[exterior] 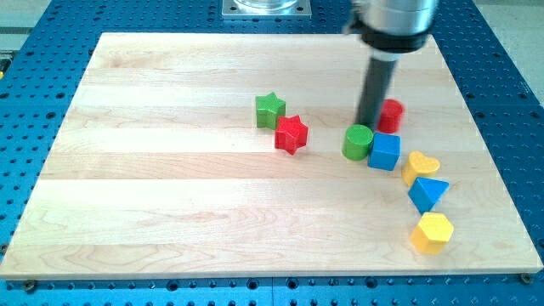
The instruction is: Move the heart and cube above triangle to make a vertical line
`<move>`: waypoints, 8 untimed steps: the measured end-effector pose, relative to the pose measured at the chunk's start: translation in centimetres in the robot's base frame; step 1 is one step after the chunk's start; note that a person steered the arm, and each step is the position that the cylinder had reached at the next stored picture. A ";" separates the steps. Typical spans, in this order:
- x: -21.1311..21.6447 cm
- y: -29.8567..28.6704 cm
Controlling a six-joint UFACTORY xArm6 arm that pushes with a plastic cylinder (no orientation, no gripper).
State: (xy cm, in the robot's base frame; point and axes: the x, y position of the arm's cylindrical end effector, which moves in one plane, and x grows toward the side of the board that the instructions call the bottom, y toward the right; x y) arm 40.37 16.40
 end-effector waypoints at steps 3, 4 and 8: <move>9.9 -6.8; 8.2 -2.8; 8.6 2.7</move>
State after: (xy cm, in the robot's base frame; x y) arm 48.93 19.07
